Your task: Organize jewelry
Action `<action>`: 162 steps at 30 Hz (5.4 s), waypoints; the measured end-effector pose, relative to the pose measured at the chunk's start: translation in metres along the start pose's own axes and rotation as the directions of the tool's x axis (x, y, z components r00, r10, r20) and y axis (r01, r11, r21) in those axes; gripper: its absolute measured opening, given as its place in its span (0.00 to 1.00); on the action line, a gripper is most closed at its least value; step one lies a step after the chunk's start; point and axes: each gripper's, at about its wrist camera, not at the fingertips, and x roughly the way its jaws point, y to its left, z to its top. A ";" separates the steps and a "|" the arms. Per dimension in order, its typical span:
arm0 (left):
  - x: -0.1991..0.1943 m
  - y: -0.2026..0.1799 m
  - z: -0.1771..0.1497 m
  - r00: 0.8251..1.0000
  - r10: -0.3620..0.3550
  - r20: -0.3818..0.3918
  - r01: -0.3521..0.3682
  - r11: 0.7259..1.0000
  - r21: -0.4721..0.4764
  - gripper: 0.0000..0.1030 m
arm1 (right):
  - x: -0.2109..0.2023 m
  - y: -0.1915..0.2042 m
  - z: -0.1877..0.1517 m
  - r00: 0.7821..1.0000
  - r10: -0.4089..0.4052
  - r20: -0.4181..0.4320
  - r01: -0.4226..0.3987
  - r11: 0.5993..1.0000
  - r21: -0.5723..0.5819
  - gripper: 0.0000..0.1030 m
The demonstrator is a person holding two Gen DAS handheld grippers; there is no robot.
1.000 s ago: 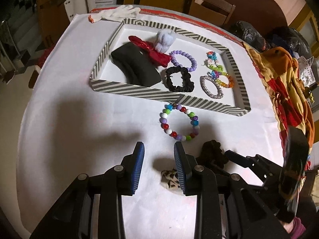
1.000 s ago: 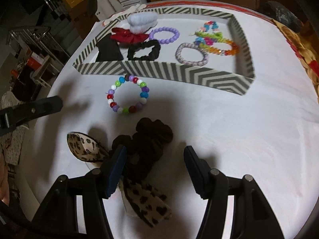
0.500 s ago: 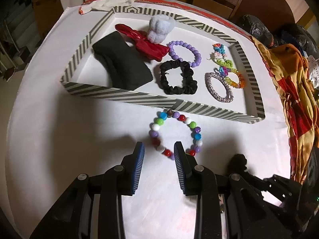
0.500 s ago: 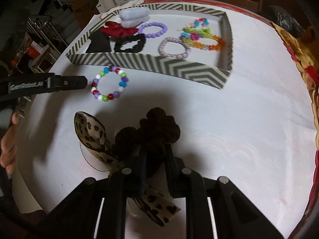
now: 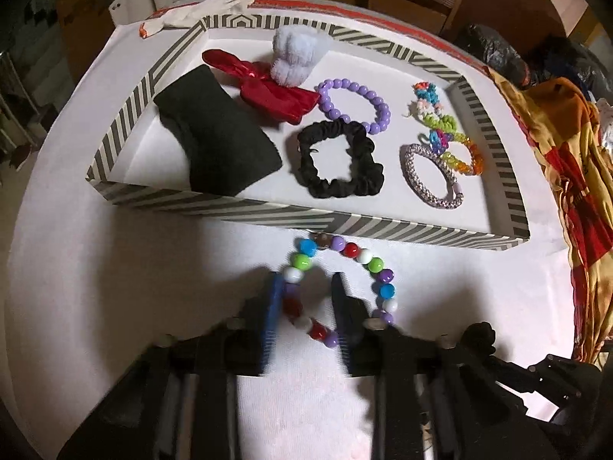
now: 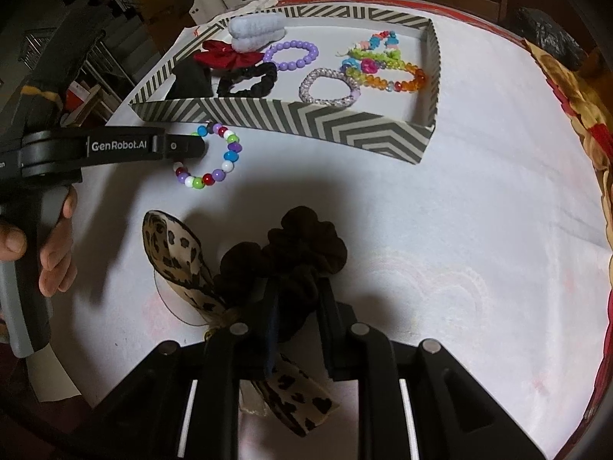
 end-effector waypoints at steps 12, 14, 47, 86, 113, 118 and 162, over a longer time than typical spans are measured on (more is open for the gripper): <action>-0.042 0.014 -0.002 0.992 -0.120 0.024 0.120 0.993 0.004 0.00 | -0.028 0.006 0.007 0.998 0.019 0.051 -0.017 0.999 -0.043 0.13; -0.053 0.012 0.000 0.990 -0.132 0.040 0.131 0.991 0.018 0.00 | -0.039 0.006 0.010 0.997 0.031 0.067 -0.028 0.999 -0.047 0.13; -0.030 -0.056 0.093 0.982 -0.178 0.067 0.172 0.982 0.080 0.00 | -0.062 -0.058 0.184 0.960 -0.068 0.273 0.043 0.994 0.098 0.13; -0.027 -0.016 0.078 0.997 0.048 0.061 -0.047 0.999 -0.008 0.08 | -0.010 -0.051 0.194 0.959 -0.060 0.276 0.019 0.989 0.148 0.56; -0.099 -0.014 0.043 0.967 0.133 0.216 -0.139 0.990 0.012 0.08 | -0.071 0.012 0.104 0.936 -0.161 0.313 0.095 0.972 0.217 0.67; -0.102 -0.015 0.041 0.964 0.146 0.220 -0.154 0.988 0.017 0.08 | -0.073 0.012 0.102 0.938 -0.162 0.306 0.095 0.970 0.222 0.67; -0.097 -0.021 0.041 0.970 0.150 0.193 -0.158 0.987 0.028 0.08 | -0.064 0.012 0.106 0.956 -0.116 0.269 0.068 0.981 0.181 0.67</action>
